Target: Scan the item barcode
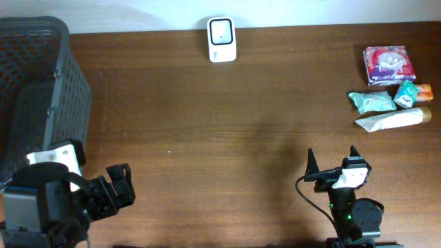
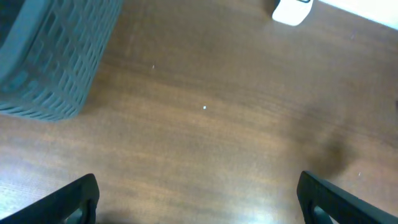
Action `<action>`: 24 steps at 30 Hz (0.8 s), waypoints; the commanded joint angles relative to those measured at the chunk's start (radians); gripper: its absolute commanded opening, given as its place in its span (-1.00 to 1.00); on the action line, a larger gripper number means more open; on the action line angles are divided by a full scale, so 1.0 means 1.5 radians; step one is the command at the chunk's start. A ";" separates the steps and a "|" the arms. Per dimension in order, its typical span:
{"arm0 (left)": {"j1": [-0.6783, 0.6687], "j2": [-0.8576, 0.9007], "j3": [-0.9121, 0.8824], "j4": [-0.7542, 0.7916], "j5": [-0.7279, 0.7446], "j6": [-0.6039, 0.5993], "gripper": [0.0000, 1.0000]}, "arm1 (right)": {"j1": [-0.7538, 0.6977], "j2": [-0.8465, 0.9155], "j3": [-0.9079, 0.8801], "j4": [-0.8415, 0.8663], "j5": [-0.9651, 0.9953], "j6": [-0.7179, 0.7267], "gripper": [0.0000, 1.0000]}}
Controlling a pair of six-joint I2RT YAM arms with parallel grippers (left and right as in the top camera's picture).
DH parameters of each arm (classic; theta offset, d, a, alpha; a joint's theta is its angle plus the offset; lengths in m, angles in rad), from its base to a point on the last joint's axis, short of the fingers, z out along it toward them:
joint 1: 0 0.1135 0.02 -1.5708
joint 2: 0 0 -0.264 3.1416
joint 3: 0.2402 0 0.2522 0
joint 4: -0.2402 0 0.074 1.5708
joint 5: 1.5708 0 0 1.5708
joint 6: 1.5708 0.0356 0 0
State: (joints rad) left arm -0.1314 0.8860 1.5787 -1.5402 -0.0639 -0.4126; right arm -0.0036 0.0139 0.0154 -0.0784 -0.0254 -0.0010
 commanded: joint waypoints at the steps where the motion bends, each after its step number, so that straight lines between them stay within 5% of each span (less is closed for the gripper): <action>1: 0.001 -0.037 -0.083 0.080 -0.002 0.035 0.98 | 0.007 -0.007 -0.007 -0.001 0.008 -0.002 0.97; 8: 0.058 -0.269 -0.435 0.492 0.280 0.329 0.98 | 0.007 -0.007 -0.007 -0.001 0.008 -0.001 0.97; 13: 0.080 -0.372 -0.597 0.666 0.285 0.333 0.99 | 0.007 -0.007 -0.007 -0.001 0.008 -0.002 0.97; 19: 0.087 -0.417 -0.657 0.654 0.266 0.331 0.99 | 0.007 -0.007 -0.007 -0.001 0.008 -0.002 0.97; 24: 0.093 -0.483 -0.766 0.792 0.220 0.280 0.99 | 0.007 -0.007 -0.007 -0.001 0.008 -0.001 0.97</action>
State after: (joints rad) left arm -0.0036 0.2287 0.5182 -0.4397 0.3222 0.0639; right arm -0.0029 0.0139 0.0147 -0.0780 -0.0227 -0.0010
